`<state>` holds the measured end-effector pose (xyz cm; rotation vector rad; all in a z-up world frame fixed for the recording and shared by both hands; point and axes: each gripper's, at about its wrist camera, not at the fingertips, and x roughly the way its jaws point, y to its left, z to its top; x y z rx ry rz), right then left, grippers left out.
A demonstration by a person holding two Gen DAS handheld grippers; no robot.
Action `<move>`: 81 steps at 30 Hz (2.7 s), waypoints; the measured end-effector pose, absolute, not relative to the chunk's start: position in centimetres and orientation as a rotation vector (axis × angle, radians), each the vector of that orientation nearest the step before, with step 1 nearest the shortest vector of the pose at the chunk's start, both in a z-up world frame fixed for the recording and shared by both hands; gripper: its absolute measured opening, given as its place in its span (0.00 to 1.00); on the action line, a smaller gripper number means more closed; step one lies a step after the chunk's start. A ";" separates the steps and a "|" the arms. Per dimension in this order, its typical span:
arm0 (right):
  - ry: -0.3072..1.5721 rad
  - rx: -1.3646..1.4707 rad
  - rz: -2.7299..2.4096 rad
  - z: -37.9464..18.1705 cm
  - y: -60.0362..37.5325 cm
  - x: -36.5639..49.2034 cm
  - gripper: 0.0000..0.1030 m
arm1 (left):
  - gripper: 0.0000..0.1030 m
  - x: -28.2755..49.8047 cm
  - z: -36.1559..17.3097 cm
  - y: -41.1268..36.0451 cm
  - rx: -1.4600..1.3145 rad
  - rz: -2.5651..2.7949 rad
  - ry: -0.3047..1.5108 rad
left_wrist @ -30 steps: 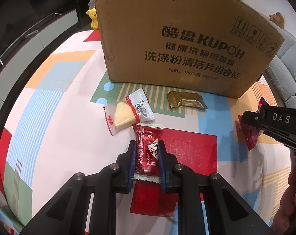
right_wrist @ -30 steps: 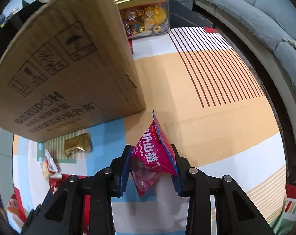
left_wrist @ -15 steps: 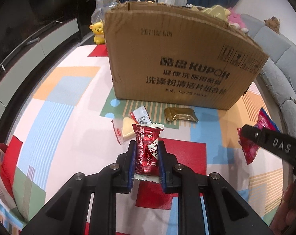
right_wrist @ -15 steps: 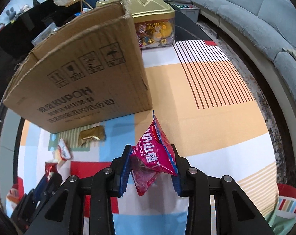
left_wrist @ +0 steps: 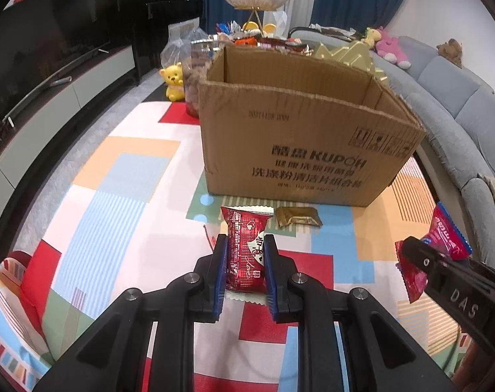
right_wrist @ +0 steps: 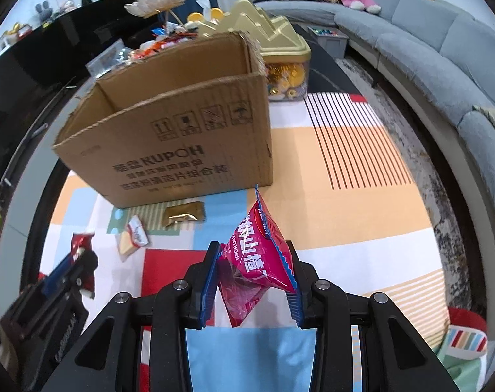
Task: Organize snacks
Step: 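Lift and carry the red snack and pink candy bag over the box, then open both tools to drop the red snack and pink bag into the box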
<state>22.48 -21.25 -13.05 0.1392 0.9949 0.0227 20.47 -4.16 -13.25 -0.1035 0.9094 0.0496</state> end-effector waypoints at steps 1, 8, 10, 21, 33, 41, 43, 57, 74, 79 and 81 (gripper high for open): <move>0.989 0.133 0.026 -12.9 -21.1 22.4 0.36 | 0.21 20.5 -13.1 -4.1 -0.103 0.052 0.905; 0.938 0.103 0.048 -10.8 -20.1 21.9 0.36 | 0.21 20.7 -11.1 -3.2 -0.103 0.055 0.880; 0.916 0.091 0.056 -9.9 -19.8 21.8 0.36 | 0.21 20.9 -10.7 -3.1 -0.102 0.047 0.875; 0.788 0.031 0.091 -5.8 -18.9 21.4 0.37 | 0.21 22.4 -6.9 -3.3 -0.076 -0.030 0.820; 0.699 0.011 0.104 -2.3 -18.4 23.3 0.37 | 0.21 25.8 -3.0 -3.4 -0.048 -0.083 0.765; 0.669 0.009 0.110 -1.0 -18.2 25.2 0.37 | 0.21 28.6 -1.5 -3.3 -0.034 -0.090 0.724; 0.662 0.003 0.113 -0.7 -18.1 25.8 0.37 | 0.21 29.3 -1.3 -3.3 -0.031 -0.093 0.718; 0.640 -0.027 0.118 0.1 -17.2 30.4 0.37 | 0.21 34.0 -1.2 -3.1 -0.006 -0.112 0.723; 0.688 -0.029 0.124 -2.3 -17.0 34.6 0.37 | 0.21 38.1 -4.4 -3.2 -0.012 -0.126 0.776; 0.712 -0.027 0.126 -3.4 -17.1 35.5 0.37 | 0.21 38.8 -5.5 -3.4 -0.012 -0.132 0.795; 0.719 -0.025 0.128 -3.7 -17.1 35.7 0.37 | 0.21 39.1 -6.0 -3.4 -0.011 -0.137 0.807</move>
